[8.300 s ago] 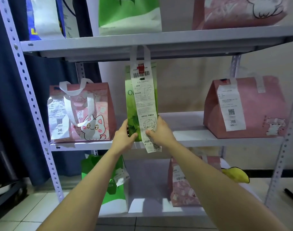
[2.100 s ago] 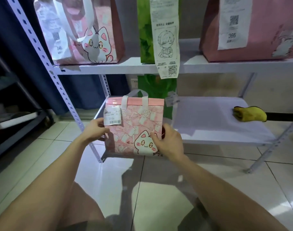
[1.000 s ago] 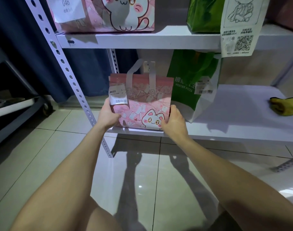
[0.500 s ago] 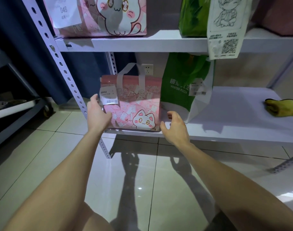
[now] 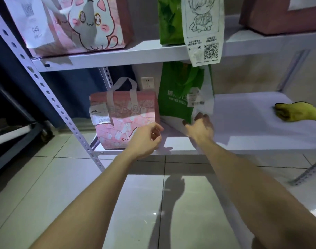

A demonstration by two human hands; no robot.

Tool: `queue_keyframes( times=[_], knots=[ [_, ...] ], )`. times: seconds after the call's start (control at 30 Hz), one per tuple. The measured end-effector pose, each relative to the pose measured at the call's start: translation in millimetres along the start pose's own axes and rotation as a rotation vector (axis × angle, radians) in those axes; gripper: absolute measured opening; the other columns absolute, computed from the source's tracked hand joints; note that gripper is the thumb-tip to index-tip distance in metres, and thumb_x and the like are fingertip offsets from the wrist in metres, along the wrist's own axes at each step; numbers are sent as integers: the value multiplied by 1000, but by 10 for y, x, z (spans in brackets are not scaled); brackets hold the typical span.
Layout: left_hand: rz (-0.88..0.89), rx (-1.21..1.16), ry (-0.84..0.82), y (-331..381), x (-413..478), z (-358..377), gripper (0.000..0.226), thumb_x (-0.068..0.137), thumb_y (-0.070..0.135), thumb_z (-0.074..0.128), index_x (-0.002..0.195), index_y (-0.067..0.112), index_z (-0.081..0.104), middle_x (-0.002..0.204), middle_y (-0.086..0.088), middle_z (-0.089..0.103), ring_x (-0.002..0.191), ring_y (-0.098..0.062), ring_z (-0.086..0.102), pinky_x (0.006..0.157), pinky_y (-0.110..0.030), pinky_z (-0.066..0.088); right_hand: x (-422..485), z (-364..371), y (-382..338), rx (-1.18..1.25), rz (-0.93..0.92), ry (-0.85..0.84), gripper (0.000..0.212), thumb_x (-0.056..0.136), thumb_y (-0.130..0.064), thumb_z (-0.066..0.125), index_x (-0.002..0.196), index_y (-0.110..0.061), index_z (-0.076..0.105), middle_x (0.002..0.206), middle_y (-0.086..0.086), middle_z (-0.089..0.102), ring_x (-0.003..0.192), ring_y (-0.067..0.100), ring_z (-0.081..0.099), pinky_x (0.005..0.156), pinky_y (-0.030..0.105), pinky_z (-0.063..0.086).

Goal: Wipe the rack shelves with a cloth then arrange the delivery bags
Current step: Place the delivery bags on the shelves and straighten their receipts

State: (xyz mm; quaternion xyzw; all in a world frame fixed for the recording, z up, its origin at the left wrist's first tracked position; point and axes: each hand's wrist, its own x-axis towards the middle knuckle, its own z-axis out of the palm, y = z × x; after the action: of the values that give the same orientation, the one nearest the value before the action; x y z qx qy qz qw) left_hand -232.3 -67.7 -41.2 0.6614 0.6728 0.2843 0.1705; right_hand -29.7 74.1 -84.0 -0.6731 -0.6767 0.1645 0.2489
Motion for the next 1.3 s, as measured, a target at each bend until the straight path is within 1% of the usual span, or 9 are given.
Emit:
queue_keyframes(
  times=[0.23, 0.4, 0.5, 0.6, 0.67, 0.73, 0.9, 1.03, 1.3],
  knots=[
    [22, -18, -86, 26, 17, 185, 22, 99, 21, 70, 120, 27, 70, 98, 16, 74, 87, 0, 70, 81, -23, 59, 104, -182, 441, 104, 76, -19, 11, 100, -24, 59, 100, -15, 65, 101, 7, 64, 84, 28, 66, 77, 42, 60],
    [5, -132, -81, 242, 65, 429, 24, 98, 19, 72, 120, 26, 68, 104, 10, 76, 95, -9, 73, 93, -39, 61, -51, -595, 1061, 102, 41, -37, 17, 101, -26, 63, 89, -14, 63, 91, 7, 67, 79, 27, 66, 65, 35, 54],
    [-59, -8, -70, 382, 194, 612, 50, 93, 26, 79, 137, 18, 56, 125, 3, 69, 106, -14, 70, 99, -39, 57, -129, -771, 1313, 108, 29, -10, 29, 101, -36, 64, 81, -15, 60, 82, 5, 65, 69, 21, 61, 50, 26, 36],
    [-209, -19, -109, 555, 378, 838, 81, 90, 32, 84, 152, 7, 38, 147, -12, 58, 126, -30, 62, 107, -40, 50, -192, -831, 1440, 128, -16, -18, 29, 99, -43, 67, 94, -15, 62, 92, 1, 63, 84, 23, 65, 58, 26, 42],
    [-262, -75, -163, 635, 471, 998, 84, 88, 33, 86, 152, 12, 36, 148, -9, 60, 130, -29, 62, 111, -43, 50, -195, -843, 1438, 198, -56, -79, 39, 96, -47, 69, 121, -18, 61, 112, -1, 65, 101, 22, 64, 83, 34, 55],
    [-304, -111, -146, 649, 520, 1125, 85, 85, 32, 88, 153, 17, 38, 145, -4, 63, 131, -28, 61, 111, -40, 50, -193, -835, 1415, 300, -65, -144, 48, 97, -47, 69, 138, -24, 57, 127, -4, 68, 110, 20, 63, 98, 39, 55],
    [-353, -223, -88, 635, 596, 1317, 87, 83, 20, 88, 154, 21, 37, 137, 4, 62, 120, -18, 58, 101, -29, 46, -154, -762, 1447, 322, -38, -151, 45, 101, -40, 67, 140, -21, 54, 124, -1, 70, 105, 19, 64, 91, 32, 52],
    [-348, -276, -104, 641, 599, 1392, 81, 84, 11, 85, 150, 21, 41, 137, 1, 64, 126, -24, 63, 112, -43, 51, -92, -784, 1553, 258, -8, -156, 46, 99, -28, 69, 140, -17, 53, 127, 2, 69, 114, 24, 65, 94, 31, 50],
    [-317, -258, -138, 747, 503, 1398, 74, 87, 8, 80, 150, 17, 43, 140, -3, 63, 127, -26, 63, 111, -47, 53, -32, -822, 1599, 245, 39, -222, 56, 90, -22, 75, 139, -17, 46, 122, 2, 63, 101, 18, 56, 86, 30, 47]
  ],
)
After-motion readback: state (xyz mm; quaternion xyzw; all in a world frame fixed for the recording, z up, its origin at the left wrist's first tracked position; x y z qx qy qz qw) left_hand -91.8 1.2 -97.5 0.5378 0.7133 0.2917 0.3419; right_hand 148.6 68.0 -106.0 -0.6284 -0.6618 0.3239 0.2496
